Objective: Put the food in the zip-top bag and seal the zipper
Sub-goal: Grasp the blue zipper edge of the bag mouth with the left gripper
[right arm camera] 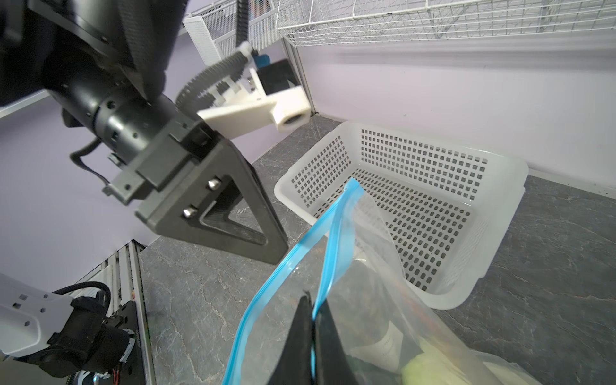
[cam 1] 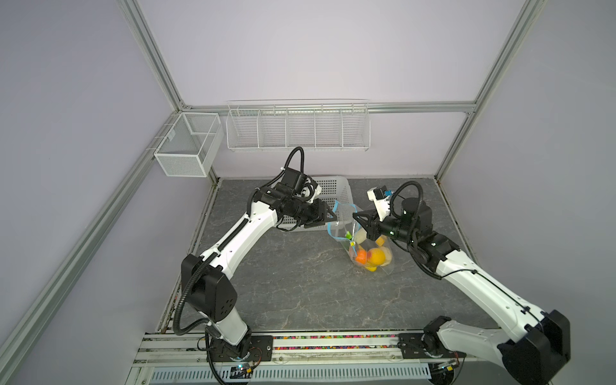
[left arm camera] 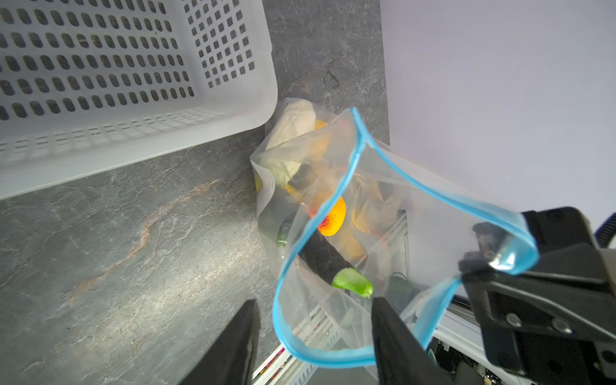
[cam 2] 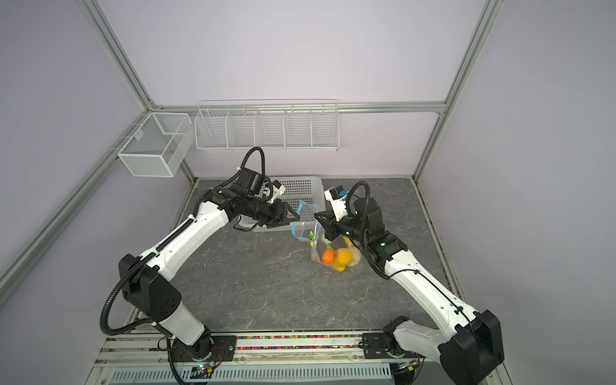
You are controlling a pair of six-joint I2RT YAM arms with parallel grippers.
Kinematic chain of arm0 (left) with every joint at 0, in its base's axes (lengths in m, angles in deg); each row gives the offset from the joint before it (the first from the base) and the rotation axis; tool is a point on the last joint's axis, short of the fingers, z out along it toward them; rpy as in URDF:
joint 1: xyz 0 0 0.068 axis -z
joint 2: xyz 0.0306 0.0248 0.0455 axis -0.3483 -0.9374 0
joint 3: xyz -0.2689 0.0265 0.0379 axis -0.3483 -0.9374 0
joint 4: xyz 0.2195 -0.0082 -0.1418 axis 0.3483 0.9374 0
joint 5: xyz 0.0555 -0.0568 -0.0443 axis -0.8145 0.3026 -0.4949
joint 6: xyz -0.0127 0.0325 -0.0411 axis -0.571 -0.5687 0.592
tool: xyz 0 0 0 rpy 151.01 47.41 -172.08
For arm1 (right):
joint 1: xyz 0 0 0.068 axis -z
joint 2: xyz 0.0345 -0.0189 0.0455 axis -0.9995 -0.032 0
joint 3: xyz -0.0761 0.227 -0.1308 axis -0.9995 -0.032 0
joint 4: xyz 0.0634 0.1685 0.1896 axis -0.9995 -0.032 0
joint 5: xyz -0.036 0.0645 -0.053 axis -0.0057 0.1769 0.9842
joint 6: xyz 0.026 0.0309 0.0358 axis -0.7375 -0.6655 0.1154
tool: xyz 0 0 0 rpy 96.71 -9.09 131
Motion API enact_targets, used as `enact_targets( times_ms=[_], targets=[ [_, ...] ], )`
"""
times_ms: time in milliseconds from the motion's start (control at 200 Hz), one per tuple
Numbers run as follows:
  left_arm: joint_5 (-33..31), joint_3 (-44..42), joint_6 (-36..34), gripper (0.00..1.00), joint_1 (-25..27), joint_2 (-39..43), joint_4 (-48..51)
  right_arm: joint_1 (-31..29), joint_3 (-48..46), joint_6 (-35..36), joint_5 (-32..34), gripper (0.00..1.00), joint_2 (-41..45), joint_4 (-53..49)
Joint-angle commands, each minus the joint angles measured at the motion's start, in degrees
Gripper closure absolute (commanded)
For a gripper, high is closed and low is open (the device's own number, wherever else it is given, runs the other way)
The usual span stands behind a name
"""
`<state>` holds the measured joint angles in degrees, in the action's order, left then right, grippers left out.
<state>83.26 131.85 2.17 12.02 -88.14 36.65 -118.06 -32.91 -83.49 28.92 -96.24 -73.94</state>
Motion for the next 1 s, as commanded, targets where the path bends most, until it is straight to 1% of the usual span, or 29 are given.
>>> enact_targets(
  times_ms=[0,40,100,160,250,355,475,745,840,994],
  targets=[
    [2.6,-1.0,-1.8,0.48,0.0,-1.9,-3.0,-0.3,1.1,1.1,0.0,0.93,0.3,0.2],
    [3.0,-1.2,-1.7,0.51,0.0,-2.1,-3.7,-0.3,1.1,1.0,0.0,0.93,0.4,0.2],
    [3.2,-1.2,-1.5,0.59,0.0,-2.4,-3.8,-0.3,1.1,1.0,0.2,0.93,0.4,0.1],
    [3.1,-1.3,-1.5,0.65,0.0,-2.3,-3.9,-0.3,1.2,1.0,0.2,0.93,0.3,0.1],
    [3.2,-1.8,-1.3,0.79,0.0,-2.0,-4.2,-0.3,1.4,0.9,0.1,0.93,0.1,0.0],
    [3.0,-2.3,-1.3,0.87,0.0,-1.7,-4.3,-0.3,1.5,0.7,0.1,0.93,-0.2,-0.1],
    [3.2,-2.7,-1.1,0.93,0.0,-1.4,-4.5,-0.3,1.7,0.8,0.3,0.93,-0.3,-0.3],
    [2.6,-2.5,-0.8,0.99,0.0,-1.2,-4.6,-0.3,1.9,0.7,0.5,0.93,-0.4,-0.7],
    [2.0,-2.6,-0.3,1.00,0.0,-0.7,-4.7,-0.3,2.7,1.2,0.7,0.93,0.0,-2.6],
    [0.3,-4.5,3.2,1.00,0.5,2.2,-7.3,-0.5,2.4,1.1,1.2,0.93,3.6,-4.7]
  ],
)
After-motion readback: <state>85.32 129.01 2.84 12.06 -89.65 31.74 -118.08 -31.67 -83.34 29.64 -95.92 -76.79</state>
